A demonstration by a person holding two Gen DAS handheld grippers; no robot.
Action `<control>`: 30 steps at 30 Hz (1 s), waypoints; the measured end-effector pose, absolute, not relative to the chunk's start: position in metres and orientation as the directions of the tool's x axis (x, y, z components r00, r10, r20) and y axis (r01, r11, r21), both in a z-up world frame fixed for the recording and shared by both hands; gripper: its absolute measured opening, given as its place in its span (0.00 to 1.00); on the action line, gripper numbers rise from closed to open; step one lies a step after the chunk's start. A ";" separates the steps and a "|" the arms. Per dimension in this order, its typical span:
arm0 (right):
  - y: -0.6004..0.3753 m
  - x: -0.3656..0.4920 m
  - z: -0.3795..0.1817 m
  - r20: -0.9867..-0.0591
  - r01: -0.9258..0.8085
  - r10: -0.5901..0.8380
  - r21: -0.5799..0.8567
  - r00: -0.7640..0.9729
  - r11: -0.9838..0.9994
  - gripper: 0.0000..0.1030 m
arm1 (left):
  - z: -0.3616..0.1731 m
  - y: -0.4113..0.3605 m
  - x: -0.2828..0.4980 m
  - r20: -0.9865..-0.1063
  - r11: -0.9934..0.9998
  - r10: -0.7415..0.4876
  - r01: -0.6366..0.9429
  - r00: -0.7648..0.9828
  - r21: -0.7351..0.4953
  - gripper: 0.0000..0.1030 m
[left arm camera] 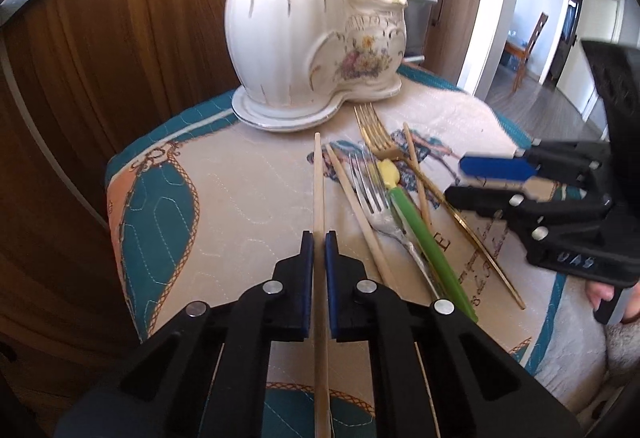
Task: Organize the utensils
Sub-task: 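Grasp a wooden chopstick with the left gripper while the right gripper grasps the gold fork, then lift and carry the gold fork and the chopstick over the ceramic holder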
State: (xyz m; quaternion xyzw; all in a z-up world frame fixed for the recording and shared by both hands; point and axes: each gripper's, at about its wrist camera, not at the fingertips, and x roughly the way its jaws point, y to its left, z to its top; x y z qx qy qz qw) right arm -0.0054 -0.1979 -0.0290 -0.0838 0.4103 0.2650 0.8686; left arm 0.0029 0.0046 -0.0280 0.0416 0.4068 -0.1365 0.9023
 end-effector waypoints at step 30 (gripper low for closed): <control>-0.222 -0.005 -0.038 -0.779 -0.498 0.386 0.110 0.495 0.860 0.07 | -0.015 0.007 -0.011 -0.665 0.932 -0.334 0.341 0.667 -0.126 0.06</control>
